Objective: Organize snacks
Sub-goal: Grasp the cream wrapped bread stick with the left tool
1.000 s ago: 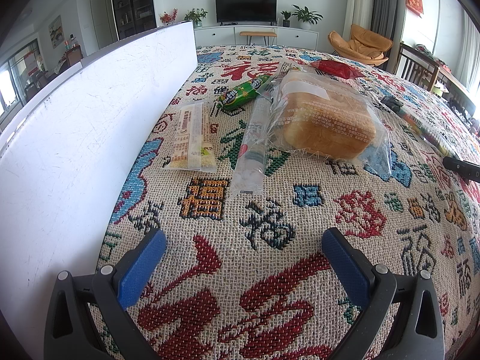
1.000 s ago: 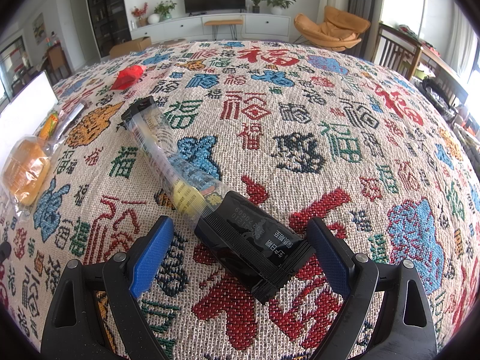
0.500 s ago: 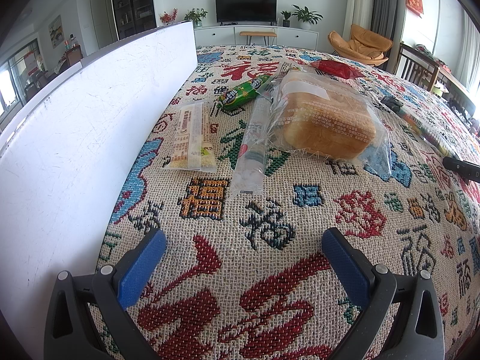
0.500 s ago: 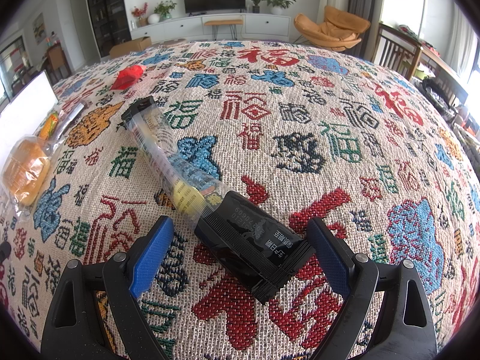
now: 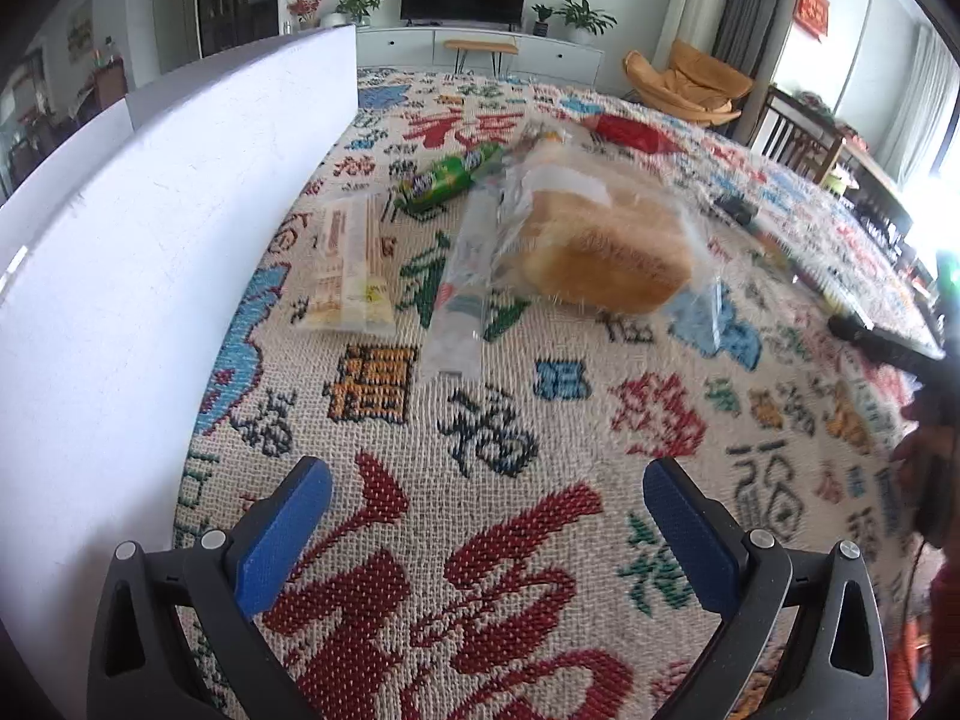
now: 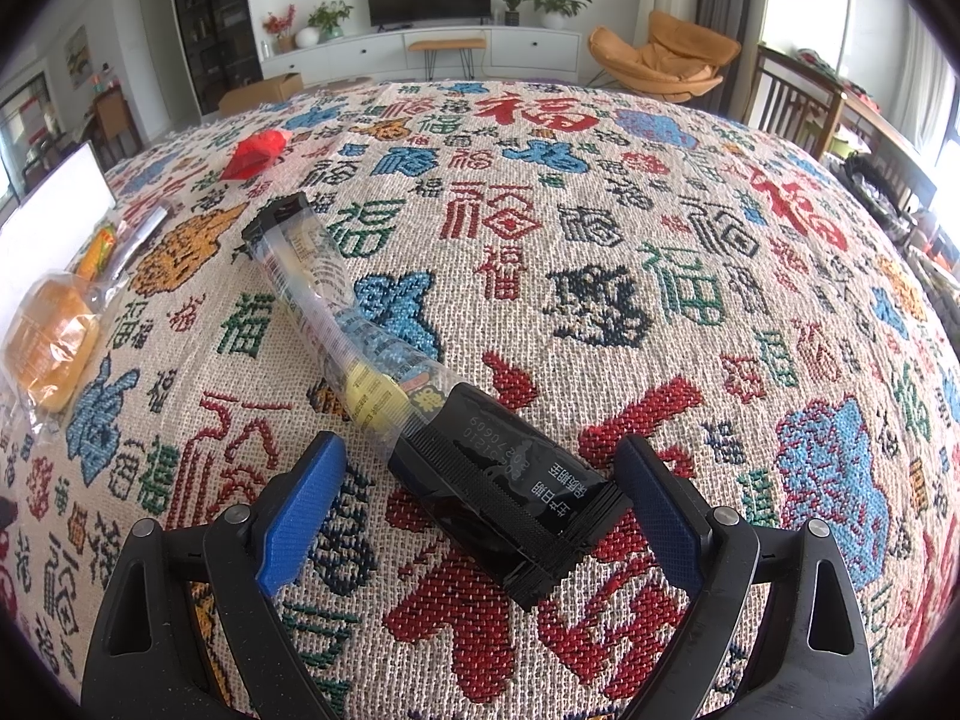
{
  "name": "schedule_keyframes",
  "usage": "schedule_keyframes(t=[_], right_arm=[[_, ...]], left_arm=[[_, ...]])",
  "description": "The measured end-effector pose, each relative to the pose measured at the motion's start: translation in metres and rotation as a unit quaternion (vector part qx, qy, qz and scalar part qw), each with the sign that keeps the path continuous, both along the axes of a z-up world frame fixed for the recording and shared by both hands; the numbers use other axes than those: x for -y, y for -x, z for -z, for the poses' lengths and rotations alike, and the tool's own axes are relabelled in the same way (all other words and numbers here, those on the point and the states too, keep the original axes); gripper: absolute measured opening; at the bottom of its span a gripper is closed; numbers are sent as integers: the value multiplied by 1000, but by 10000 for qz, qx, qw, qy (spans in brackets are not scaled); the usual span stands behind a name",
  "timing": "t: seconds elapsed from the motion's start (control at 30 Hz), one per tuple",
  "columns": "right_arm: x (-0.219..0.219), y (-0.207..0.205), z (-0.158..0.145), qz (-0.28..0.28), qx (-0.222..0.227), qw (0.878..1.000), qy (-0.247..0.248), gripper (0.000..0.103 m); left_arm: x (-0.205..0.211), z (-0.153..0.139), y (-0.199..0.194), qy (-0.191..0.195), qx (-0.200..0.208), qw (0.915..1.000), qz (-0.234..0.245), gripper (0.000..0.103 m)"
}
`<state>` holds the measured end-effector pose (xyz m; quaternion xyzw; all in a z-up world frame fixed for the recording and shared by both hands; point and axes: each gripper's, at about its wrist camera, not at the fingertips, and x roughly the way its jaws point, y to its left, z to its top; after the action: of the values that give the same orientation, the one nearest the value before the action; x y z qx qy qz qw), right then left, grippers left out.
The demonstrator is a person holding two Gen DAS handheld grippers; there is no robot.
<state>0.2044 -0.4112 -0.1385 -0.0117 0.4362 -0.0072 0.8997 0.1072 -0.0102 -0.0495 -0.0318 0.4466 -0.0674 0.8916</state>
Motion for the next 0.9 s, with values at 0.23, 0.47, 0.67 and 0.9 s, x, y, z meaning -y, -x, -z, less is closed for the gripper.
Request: schedule_keyframes(t=[0.23, 0.47, 0.67, 0.9], right_arm=[[0, 0, 0, -1, 1, 10000, -1, 94], [0, 0, 0, -3, 1, 10000, -3, 94], [0, 0, 0, -3, 1, 10000, -4, 94], [0, 0, 0, -4, 3, 10000, -6, 94]], left_arm=[[-5, -36, -20, -33, 98, 9998, -159, 94], [-26, -39, -96, 134, -198, 9980, -588, 56], [-50, -13, -125, 324, -412, 9907, -1253, 43], [-40, 2, -136, 3, -460, 9920, -1176, 50]])
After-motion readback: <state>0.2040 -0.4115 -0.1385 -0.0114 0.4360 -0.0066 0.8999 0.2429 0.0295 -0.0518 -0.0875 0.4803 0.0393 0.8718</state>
